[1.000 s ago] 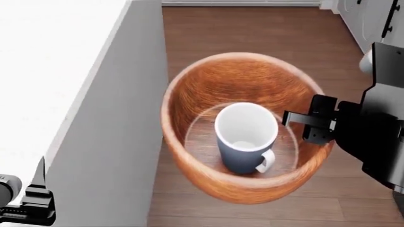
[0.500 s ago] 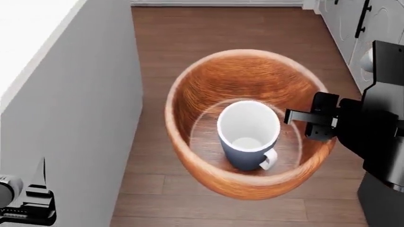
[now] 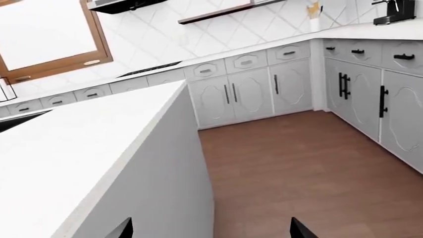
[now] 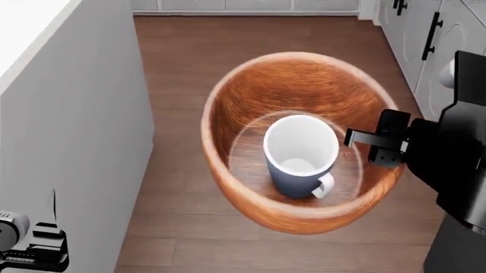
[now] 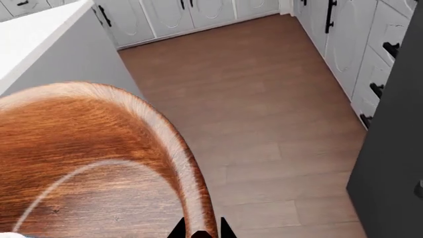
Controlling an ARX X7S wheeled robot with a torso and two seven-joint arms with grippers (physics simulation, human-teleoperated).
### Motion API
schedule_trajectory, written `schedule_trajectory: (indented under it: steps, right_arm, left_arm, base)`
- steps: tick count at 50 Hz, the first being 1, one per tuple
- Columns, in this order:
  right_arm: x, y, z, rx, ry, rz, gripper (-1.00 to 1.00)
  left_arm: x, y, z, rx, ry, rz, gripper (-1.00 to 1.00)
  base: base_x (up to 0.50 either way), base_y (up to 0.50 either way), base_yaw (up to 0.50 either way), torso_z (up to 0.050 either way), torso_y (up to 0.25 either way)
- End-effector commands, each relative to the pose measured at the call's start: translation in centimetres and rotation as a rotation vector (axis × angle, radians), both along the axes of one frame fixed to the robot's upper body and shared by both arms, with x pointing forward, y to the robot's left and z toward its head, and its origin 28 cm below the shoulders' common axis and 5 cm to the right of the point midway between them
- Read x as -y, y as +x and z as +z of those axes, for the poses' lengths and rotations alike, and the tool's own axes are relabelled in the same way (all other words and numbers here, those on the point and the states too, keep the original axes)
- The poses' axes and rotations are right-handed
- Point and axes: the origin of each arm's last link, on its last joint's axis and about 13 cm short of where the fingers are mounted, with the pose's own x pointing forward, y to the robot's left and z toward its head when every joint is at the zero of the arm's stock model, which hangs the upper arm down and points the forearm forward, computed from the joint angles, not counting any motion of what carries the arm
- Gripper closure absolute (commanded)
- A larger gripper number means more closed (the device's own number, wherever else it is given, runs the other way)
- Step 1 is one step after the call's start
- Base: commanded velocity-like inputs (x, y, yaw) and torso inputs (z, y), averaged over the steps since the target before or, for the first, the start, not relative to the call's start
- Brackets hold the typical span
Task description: Place the cup inside the bowl on the dining table and move the bowl to any counter.
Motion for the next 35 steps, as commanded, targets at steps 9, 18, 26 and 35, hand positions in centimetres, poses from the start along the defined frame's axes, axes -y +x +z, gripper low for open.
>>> schedule_trajectory:
  steps: [9, 18, 26, 35]
  right_arm:
    - [0.19, -0.23, 0.56, 0.031, 0.028, 0.001, 1.00]
    - [0.24, -0.25, 0.58, 0.031, 0.022, 0.000, 1.00]
    - [0.24, -0.14, 0.66, 0.039, 0.010, 0.006, 1.00]
    - [0.25, 0.01, 0.62, 0.034, 0.014, -0.005, 1.00]
  left_arm:
    - [-0.26, 0.15, 0.02, 0.029, -0.014, 0.001, -1.00]
    - [-0.23, 0.21, -0.08, 0.026, -0.013, 0.001, -1.00]
    - [-0.29, 0.14, -0.07, 0.026, -0.012, 0.001, -1.00]
    - [-0.17, 0.18, -0.14, 0.026, -0.013, 0.000, -1.00]
  base:
    - [0.50, -0.02, 0.00, 0.000, 0.002]
    - [0.50, -0.02, 0.00, 0.000, 0.001]
    - [0.50, 0.00, 0.00, 0.001, 0.001]
    - [0.50, 0.00, 0.00, 0.000, 0.001]
